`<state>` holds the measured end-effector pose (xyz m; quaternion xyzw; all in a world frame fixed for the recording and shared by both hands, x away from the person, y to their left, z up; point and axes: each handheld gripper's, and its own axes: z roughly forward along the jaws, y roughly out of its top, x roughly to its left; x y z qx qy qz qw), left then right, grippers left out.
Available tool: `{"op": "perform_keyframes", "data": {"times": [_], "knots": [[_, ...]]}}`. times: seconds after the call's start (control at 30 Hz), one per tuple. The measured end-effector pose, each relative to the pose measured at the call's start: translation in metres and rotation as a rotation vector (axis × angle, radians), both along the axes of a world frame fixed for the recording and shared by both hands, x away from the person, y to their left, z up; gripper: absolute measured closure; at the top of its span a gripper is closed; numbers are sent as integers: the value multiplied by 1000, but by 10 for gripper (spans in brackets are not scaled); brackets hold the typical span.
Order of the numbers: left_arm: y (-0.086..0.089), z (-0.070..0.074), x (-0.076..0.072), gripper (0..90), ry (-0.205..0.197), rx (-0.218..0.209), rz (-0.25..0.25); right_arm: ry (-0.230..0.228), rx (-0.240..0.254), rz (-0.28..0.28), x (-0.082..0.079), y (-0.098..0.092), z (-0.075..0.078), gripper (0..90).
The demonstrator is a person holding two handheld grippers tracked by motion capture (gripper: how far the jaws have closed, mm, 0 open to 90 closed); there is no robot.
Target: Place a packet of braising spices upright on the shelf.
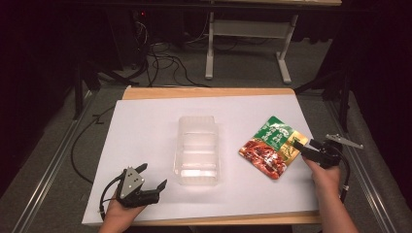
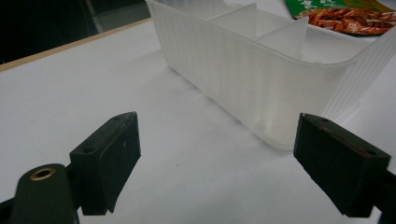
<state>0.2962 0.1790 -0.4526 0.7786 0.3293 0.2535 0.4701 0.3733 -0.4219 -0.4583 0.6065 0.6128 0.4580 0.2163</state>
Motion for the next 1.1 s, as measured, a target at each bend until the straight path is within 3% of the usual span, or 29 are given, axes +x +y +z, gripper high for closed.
{"op": "perform_keyframes", "data": {"times": [0.27,0.57,0.73,0.93,1.1], "knots": [[-2,0,-2,152,0,12,-5,21,-49,-33,21,-2,1,154],[-4,-2,-2,152,2,18,-6,80,-56,-53,45,-7,-5,151],[-5,-2,-4,152,0,22,-6,109,-5,-68,52,-15,-8,149],[-6,-3,-3,152,6,27,-6,154,20,-72,54,-18,-14,151],[-7,-4,-3,152,8,36,-13,178,79,-72,55,-22,-19,161]]}}
